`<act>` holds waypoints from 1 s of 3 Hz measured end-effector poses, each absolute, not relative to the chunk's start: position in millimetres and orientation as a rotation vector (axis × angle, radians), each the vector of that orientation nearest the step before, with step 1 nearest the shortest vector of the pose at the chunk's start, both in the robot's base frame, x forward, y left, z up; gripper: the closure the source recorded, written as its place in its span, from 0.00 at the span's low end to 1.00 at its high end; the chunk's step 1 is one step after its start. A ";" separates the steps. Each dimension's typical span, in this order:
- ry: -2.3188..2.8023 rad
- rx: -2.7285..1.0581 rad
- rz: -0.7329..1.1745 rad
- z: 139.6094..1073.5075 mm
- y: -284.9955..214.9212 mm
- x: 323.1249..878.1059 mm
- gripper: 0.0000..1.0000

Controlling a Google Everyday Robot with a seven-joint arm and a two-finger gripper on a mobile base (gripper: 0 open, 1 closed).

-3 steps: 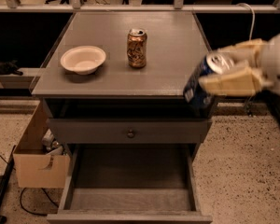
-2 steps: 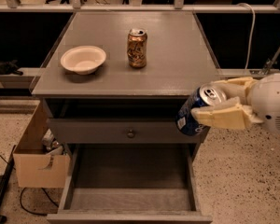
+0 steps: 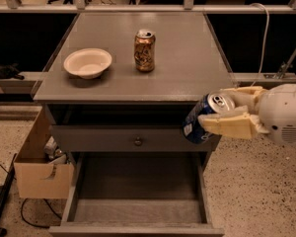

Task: Place pepsi can into middle drawer

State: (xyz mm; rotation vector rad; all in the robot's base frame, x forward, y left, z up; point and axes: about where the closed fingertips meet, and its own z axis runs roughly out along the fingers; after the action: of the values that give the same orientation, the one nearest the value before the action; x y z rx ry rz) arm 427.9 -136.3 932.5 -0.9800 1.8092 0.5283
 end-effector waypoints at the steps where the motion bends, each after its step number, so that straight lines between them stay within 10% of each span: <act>1: 1.833 -0.883 0.566 895.1 -124.4 424.2 1.00; 3: 1.975 -0.749 0.687 767.7 -100.4 371.1 1.00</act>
Offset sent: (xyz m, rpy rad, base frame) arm -0.0579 0.0333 -0.1957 0.1811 0.2302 -0.1686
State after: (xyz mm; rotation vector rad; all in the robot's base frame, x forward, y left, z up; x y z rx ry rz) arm 371.1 -100.4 767.7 -0.7485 1.9747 0.6872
